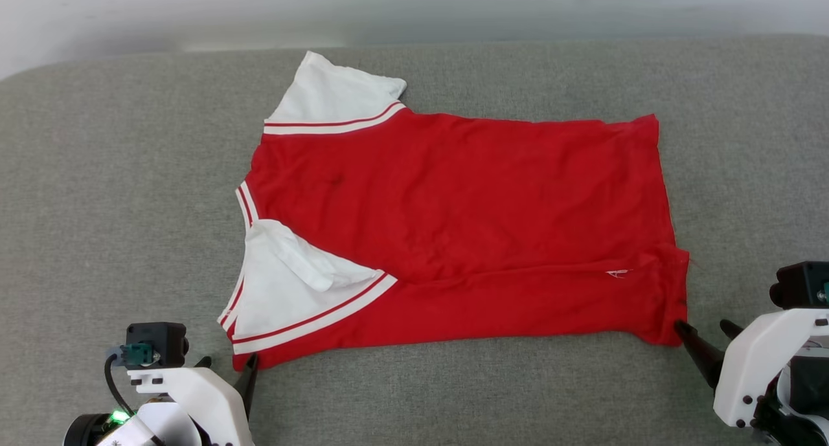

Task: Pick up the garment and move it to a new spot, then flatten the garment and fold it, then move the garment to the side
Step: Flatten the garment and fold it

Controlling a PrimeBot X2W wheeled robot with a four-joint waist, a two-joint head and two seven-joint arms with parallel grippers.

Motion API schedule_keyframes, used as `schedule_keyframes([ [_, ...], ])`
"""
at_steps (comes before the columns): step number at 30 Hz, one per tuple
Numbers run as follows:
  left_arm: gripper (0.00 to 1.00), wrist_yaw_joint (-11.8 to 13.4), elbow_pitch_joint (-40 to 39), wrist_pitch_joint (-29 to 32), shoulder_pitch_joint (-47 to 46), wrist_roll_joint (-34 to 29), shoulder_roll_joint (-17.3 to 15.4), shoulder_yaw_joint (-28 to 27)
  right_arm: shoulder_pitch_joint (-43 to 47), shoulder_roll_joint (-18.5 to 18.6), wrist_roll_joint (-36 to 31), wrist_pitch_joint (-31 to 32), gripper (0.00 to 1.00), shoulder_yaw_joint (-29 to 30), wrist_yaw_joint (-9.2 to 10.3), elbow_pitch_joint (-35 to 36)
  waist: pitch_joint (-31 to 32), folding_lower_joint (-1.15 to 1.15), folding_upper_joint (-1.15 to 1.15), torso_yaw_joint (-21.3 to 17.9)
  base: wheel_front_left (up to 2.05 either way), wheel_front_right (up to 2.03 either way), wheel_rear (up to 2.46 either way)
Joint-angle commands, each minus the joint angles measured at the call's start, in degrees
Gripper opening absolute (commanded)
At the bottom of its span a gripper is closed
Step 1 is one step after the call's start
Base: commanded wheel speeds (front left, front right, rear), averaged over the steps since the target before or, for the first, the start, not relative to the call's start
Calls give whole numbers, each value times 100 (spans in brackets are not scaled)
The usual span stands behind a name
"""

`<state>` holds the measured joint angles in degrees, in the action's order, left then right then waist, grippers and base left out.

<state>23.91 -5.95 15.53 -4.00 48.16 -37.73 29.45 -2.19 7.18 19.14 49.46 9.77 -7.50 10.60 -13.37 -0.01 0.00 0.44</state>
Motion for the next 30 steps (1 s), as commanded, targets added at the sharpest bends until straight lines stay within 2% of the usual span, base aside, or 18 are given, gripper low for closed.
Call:
schedule_keyframes([
  [1, 100, -10, 50, 34, -85, 41, 0, 9, 41, -35, 2, 9, 100, -1, 2, 76, -93, 1, 0, -39, 0, 0, 0],
  [5, 100, 14, 311, 99, -106, 20, 8, 47, -14, -46, 31, -6, 100, -20, 2, 175, -236, 1, 0, -82, 0, 0, 0],
  [10, 100, -189, 597, 281, -104, 170, 175, 239, -26, 4, 50, -6, 100, 13, 2, 256, -359, 1, 0, -97, 0, 0, 0],
  [11, 0, -404, 706, 449, -70, 301, 311, 422, -14, 80, -14, 34, 100, 58, 2, 286, -337, 1, 0, -74, 0, 0, 0],
  [18, 0, -593, 543, 98, -235, 133, 271, 368, -130, 268, -322, 62, 100, 21, 2, 171, -110, 1, 0, 54, 0, 0, 0],
  [22, 0, -520, 193, -69, -344, -47, 126, 288, -246, 215, -389, 96, 100, -53, 2, -57, -55, 1, 0, 173, 0, 0, 0],
  [30, 0, -266, -586, 30, -433, -337, -74, 312, -503, 143, -554, 197, 100, -76, 2, -607, -205, 1, 0, 389, 0, 0, 0],
])
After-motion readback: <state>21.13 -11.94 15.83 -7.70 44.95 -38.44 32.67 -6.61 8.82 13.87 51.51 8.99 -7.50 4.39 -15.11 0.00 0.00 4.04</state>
